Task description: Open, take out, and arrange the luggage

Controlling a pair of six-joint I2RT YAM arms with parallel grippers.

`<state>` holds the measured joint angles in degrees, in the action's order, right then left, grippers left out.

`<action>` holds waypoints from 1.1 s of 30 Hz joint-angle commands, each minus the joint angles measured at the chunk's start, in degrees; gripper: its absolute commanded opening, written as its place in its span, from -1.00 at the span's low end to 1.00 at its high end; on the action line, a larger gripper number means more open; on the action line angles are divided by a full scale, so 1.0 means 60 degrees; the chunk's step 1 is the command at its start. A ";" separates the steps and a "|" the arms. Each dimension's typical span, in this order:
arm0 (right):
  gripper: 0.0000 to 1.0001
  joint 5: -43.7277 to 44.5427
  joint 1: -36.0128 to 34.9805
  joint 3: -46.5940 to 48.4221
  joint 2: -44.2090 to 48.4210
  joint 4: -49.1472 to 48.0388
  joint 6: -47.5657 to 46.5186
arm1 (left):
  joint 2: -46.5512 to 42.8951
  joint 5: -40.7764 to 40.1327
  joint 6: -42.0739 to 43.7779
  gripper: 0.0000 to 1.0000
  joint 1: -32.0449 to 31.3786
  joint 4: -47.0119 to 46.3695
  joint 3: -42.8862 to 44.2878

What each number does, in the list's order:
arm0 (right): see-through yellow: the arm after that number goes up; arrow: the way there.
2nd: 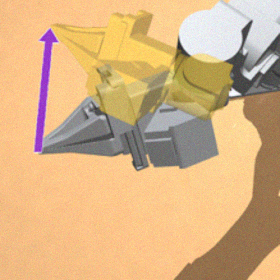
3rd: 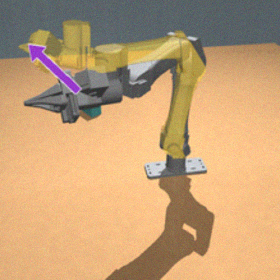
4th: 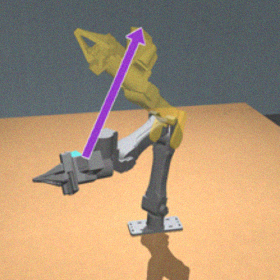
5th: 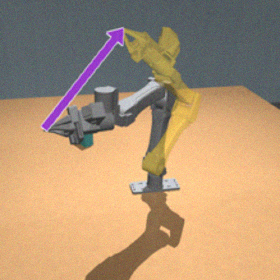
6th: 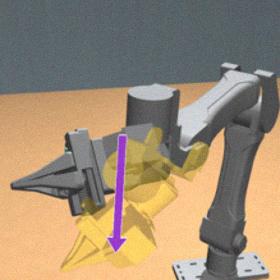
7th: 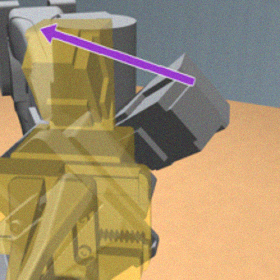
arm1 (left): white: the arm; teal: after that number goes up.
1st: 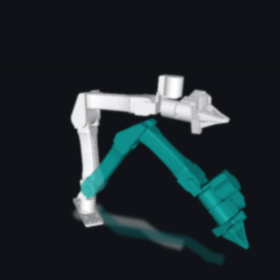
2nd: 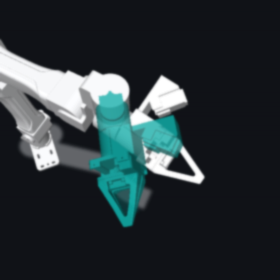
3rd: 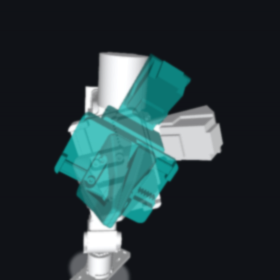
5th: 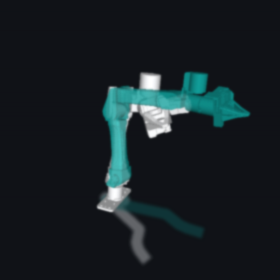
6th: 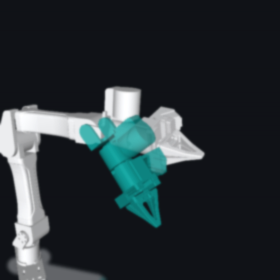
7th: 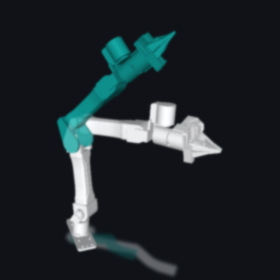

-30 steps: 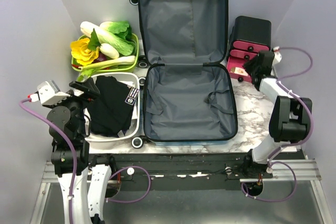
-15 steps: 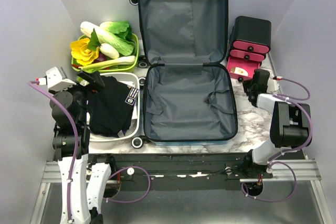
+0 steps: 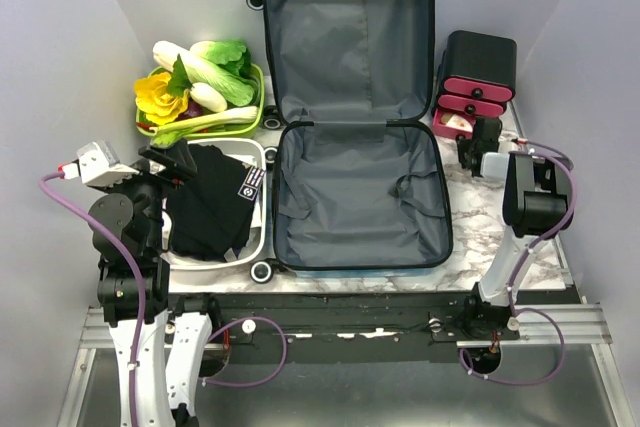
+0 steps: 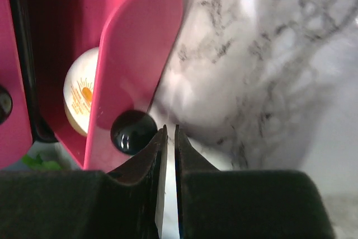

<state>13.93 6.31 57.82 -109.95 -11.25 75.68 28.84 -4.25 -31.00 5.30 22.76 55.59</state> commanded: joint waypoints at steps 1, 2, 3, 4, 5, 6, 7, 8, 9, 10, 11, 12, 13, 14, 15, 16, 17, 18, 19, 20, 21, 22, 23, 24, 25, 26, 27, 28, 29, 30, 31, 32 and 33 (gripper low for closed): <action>-0.63 0.0329 0.0092 0.1331 -0.0731 0.0117 0.0014 | -0.0017 -0.0112 -0.0369 0.98 0.0069 0.0014 0.0110; -0.63 0.0358 0.0092 0.1509 -0.0805 0.0116 -0.0015 | 0.0056 -0.0097 -0.0428 0.98 0.0069 0.0015 0.0095; -0.60 0.0373 0.0106 0.1641 -0.0864 0.0116 -0.0045 | 0.0071 -0.0097 -0.0472 0.98 0.0069 0.0015 0.0051; -0.58 0.0402 0.0106 0.1729 -0.0922 0.0102 -0.0001 | 0.0115 -0.0054 -0.0530 0.98 0.0069 0.0058 0.0022; -0.54 0.0402 0.0106 0.1933 -0.1024 0.0087 0.0043 | 0.0246 -0.0024 -0.0603 0.98 0.0069 0.0059 -0.0007; -0.53 0.0359 0.0106 0.2008 -0.1112 -0.0043 0.0086 | 0.0290 0.0005 -0.0648 0.98 0.0069 0.0073 -0.0037; -0.51 0.0271 0.0106 0.2110 -0.1186 -0.0103 0.0087 | 0.0349 0.0049 -0.0692 0.98 0.0069 0.0102 -0.0052; -0.47 0.0212 0.0106 0.2212 -0.1259 -0.0147 0.0130 | 0.0466 0.0035 -0.0721 0.98 0.0069 0.0117 -0.0066; -0.38 0.0139 0.0121 0.2373 -0.1376 -0.0176 0.0232 | 0.0496 0.0035 -0.0736 0.98 0.0069 0.0132 -0.0066; -0.36 0.0095 0.0121 0.2389 -0.1406 -0.0264 0.0248 | 0.0554 0.0020 -0.0750 0.97 0.0069 0.0175 -0.0052; -0.34 0.0095 0.0121 0.2418 -0.1435 -0.0366 0.0248 | 0.0584 0.0006 -0.0751 0.98 0.0069 0.0190 -0.0052; -0.29 0.0109 0.0121 0.2433 -0.1494 -0.0555 0.0234 | 0.0584 -0.0009 -0.0751 0.97 0.0083 0.0205 -0.0023; -0.28 0.0124 0.0121 0.2477 -0.1538 -0.0644 0.0219 | 0.0584 -0.0053 -0.0736 0.98 0.0069 0.0249 -0.0008; -0.25 0.0124 0.0121 0.2535 -0.1567 -0.0703 0.0161 | 0.0555 -0.0082 -0.0736 0.97 0.0083 0.0263 0.0007; -0.22 0.0109 0.0121 0.2594 -0.1596 -0.0733 -0.0028 | 0.0555 -0.0111 -0.0721 0.98 0.0069 0.0293 0.0007; -0.21 0.0138 0.0135 0.2623 -0.1582 -0.0748 -0.0088 | 0.0540 -0.0141 -0.0721 0.98 0.0069 0.0351 0.0021; -0.19 0.0153 0.0121 0.2580 -0.1597 -0.0777 -0.0103 | 0.0540 -0.0141 -0.0736 0.98 0.0069 0.0395 0.0036; -0.15 0.0153 0.0135 0.2493 -0.1568 -0.1111 -0.0104 | 0.0569 -0.0141 -0.0721 0.98 0.0083 0.0439 0.0065; -0.15 0.0066 0.0136 0.2202 -0.1495 -0.1375 -0.0147 | 0.0598 -0.0098 -0.0692 0.98 0.0083 0.0497 0.0095; -0.15 -0.0051 0.0136 0.2083 -0.1422 -0.1610 -0.0205 | 0.0628 -0.0039 -0.0678 0.98 0.0069 0.0512 0.0109; -0.14 -0.0182 0.0136 0.1937 -0.1348 -0.1830 -0.0395 | 0.0657 0.0077 -0.0677 0.98 0.0069 0.0527 0.0124; -0.14 -0.0256 0.0150 0.1848 -0.1275 -0.1890 -0.0541 | 0.0715 0.0180 -0.0677 0.97 0.0069 0.0484 0.0110; -0.14 -0.0416 0.0136 0.1543 -0.1028 -0.1919 -0.0673 | 0.0788 0.0254 -0.0677 0.97 0.0069 0.0454 0.0095; -0.10 -0.0476 0.0136 0.1337 -0.0880 -0.1934 -0.0878 | 0.0847 0.0356 -0.0677 0.97 0.0069 0.0411 0.0051; 0.00 -0.0549 0.0136 0.1117 -0.0676 -0.1949 -0.0952 | 0.0891 0.0531 -0.0692 0.98 0.0069 0.0352 0.0036; 0.09 -0.0622 0.0136 0.0593 -0.0224 -0.1935 -0.1069 | 0.1022 0.0605 -0.0721 0.98 0.0069 0.0337 0.0022; 0.99 -0.0652 0.0136 0.0370 0.0085 -0.1833 -0.1418 | 0.1081 0.0678 -0.0721 0.98 0.0069 0.0308 -0.0007; 1.00 -0.0739 0.0136 0.0107 0.0334 -0.1716 -0.1552 | 0.1140 0.0694 -0.0707 0.97 0.0069 0.0192 -0.0037; 1.00 -0.0784 0.0136 -0.0113 0.0569 -0.1584 -0.1641 | 0.1242 0.0998 -0.0736 0.98 0.0069 0.0103 -0.0066; 1.00 -0.0784 0.0136 -0.0580 0.1108 -0.1351 -0.1816 | 0.1287 0.1117 -0.0779 0.98 0.0069 -0.0028 -0.0139; 1.00 -0.0755 0.0136 -0.0802 0.1389 -0.1247 -0.1933 | 0.1374 0.1278 -0.0809 0.98 0.0069 -0.0290 -0.0169; 1.00 -0.0726 0.0136 -0.1022 0.1725 -0.1115 -0.2036 | 0.1534 0.1642 -0.0809 0.98 0.0069 -0.0424 -0.0212; 1.00 -0.0668 0.0136 -0.1430 0.2338 -0.0897 -0.2385 | 0.1652 0.1806 -0.0838 0.98 0.0083 -0.0512 -0.0227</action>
<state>9.54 6.76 53.71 -105.30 -19.03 67.20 36.64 -0.19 -35.27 5.30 23.70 55.24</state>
